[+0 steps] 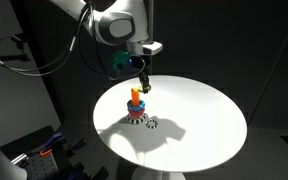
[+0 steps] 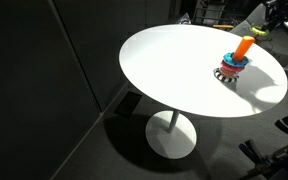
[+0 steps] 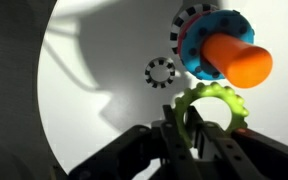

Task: Put the yellow ring through the pole

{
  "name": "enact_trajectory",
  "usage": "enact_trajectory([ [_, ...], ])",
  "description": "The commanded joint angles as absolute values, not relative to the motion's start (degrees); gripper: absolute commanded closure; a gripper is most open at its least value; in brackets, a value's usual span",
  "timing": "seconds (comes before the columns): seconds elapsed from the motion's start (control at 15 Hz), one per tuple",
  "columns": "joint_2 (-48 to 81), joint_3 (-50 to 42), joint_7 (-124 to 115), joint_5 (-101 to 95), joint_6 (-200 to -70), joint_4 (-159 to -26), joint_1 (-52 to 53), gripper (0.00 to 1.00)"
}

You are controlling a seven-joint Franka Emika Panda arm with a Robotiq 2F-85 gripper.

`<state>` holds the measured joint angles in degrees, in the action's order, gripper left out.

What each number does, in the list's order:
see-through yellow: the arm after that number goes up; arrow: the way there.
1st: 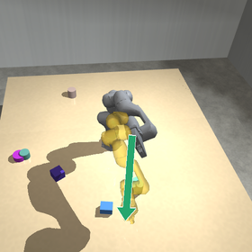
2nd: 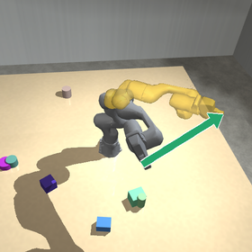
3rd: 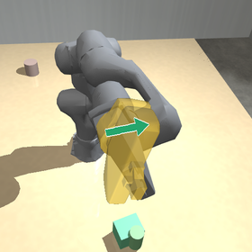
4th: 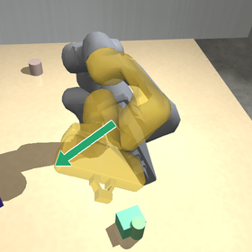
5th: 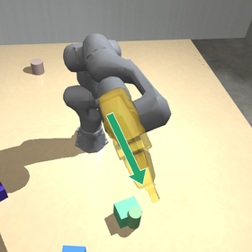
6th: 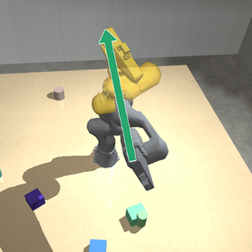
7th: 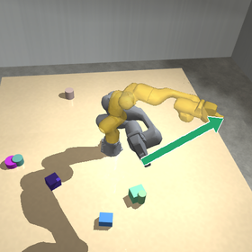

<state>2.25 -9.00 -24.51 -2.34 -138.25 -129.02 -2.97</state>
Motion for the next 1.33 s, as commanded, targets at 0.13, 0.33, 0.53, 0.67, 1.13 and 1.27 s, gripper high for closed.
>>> enact_trajectory([
  [0.13,0.54,-6.64,-23.61,-1.34,-133.33,-126.84,-3.39,0.94],
  [0.33,0.66,-5.71,-23.2,-0.81,-131.53,-126.26,-3.26,0.94],
  [0.53,0.8,-5.01,-23.28,-0.86,-130.27,-126.01,-3.19,0.94],
  [0.67,0.96,-4.7,-23.3,-0.96,-129.73,-125.98,-3.16,0.94],
  [1.13,1.87,-4.02,-23.78,-1.32,-130.14,-126.18,-3.01,0.94],
  [1.27,2.23,-3.95,-23.91,-1.49,-130.26,-126.15,-2.99,0.94],
])
